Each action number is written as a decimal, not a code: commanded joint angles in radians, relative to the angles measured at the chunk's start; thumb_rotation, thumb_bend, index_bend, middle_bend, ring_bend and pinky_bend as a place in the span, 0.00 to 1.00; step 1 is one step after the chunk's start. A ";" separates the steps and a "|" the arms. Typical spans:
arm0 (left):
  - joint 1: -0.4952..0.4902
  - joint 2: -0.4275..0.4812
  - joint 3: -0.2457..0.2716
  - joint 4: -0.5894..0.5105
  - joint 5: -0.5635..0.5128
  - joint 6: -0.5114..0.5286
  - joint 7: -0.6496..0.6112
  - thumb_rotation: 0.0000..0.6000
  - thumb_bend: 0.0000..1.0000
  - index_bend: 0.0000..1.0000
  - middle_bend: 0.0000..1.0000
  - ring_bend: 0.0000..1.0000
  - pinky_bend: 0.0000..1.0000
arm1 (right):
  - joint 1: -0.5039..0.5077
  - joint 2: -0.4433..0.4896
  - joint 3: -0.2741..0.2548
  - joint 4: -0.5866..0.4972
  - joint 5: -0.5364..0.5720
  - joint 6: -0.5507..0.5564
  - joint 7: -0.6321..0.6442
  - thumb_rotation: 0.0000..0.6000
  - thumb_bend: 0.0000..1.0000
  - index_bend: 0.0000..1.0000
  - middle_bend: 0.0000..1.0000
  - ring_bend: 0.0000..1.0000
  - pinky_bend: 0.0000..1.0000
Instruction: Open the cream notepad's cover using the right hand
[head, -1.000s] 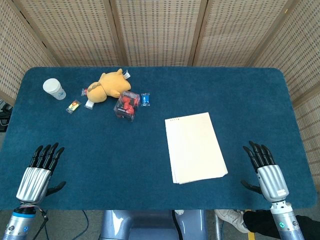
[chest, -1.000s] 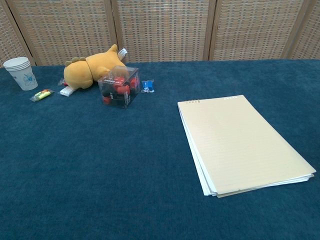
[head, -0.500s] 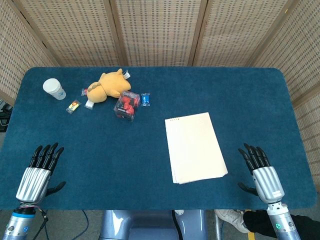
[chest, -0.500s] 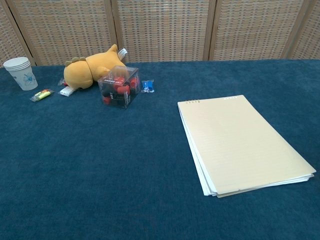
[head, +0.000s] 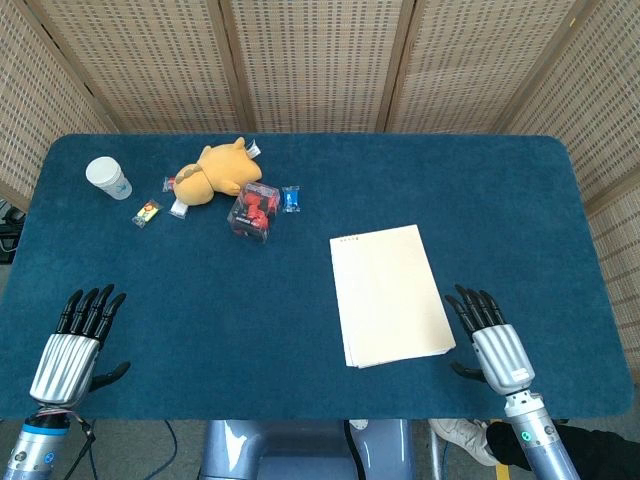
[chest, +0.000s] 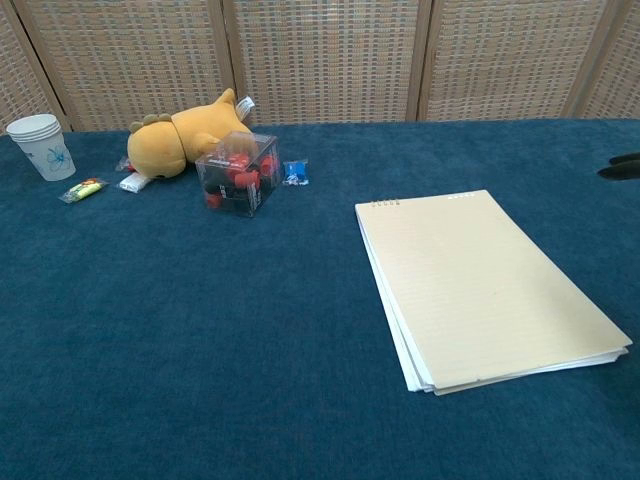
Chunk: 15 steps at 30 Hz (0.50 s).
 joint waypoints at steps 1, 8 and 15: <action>-0.001 -0.001 0.002 0.000 0.001 -0.002 0.002 1.00 0.00 0.00 0.00 0.00 0.00 | 0.016 -0.026 0.008 -0.009 0.022 -0.031 -0.021 1.00 0.14 0.06 0.00 0.00 0.00; -0.001 -0.003 0.003 0.001 0.002 -0.004 0.001 1.00 0.00 0.00 0.00 0.00 0.00 | 0.049 -0.088 0.034 0.001 0.084 -0.092 -0.065 1.00 0.14 0.06 0.00 0.00 0.00; -0.004 -0.004 0.003 0.004 -0.002 -0.012 -0.002 1.00 0.00 0.00 0.00 0.00 0.00 | 0.064 -0.141 0.036 0.022 0.123 -0.126 -0.097 1.00 0.14 0.06 0.00 0.00 0.00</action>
